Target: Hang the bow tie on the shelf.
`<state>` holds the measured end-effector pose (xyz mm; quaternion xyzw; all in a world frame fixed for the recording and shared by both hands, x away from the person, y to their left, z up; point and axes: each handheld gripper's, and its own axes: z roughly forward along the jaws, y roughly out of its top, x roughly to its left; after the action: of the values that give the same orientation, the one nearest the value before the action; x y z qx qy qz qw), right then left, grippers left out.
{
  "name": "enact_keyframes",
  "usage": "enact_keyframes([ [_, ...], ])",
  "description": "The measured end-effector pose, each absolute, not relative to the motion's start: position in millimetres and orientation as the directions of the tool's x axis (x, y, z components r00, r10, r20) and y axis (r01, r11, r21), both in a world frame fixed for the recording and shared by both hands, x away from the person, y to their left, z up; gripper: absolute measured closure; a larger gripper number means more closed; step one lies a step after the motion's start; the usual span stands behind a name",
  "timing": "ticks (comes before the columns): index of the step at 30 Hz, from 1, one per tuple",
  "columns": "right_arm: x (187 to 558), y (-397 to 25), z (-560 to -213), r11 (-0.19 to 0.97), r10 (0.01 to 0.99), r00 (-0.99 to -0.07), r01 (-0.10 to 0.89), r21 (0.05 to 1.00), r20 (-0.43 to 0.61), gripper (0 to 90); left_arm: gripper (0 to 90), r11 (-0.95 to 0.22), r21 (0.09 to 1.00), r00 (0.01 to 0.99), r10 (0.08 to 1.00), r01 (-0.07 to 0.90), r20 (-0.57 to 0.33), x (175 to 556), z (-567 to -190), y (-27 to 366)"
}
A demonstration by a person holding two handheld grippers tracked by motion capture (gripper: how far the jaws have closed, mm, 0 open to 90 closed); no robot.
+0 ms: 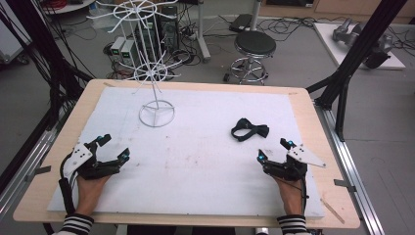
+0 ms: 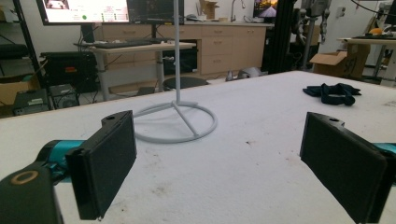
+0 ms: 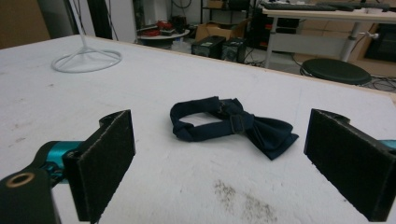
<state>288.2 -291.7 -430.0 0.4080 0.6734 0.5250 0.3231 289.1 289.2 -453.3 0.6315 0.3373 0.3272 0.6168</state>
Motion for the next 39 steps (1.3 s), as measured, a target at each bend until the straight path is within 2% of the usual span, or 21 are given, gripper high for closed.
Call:
enact_keyframes([
  [9, 304, -280, -405, 0.178, 0.852, -0.522, 0.225, 0.958, -0.035, 7.9, 11.2, -0.011, 1.000, 0.558, 0.830, 0.024, -0.004, 289, -453, 289],
  [14, 319, -270, -394, 0.255, 0.821, -0.566, 0.242, 0.936, -0.077, 7.9, 11.3, -0.010, 1.000, 0.558, 0.830, 0.024, -0.005, 289, -453, 289],
  [27, 354, -256, -392, 0.278, 0.801, -0.599, 0.352, 0.894, -0.013, 7.9, 11.3, -0.008, 1.000, 0.559, 0.829, 0.028, -0.009, 290, -453, 289],
  [39, 379, -237, -388, 0.390, 0.754, -0.656, 0.398, 0.830, -0.040, 8.0, 11.3, -0.011, 0.999, 0.560, 0.828, 0.031, -0.009, 290, -453, 289],
])
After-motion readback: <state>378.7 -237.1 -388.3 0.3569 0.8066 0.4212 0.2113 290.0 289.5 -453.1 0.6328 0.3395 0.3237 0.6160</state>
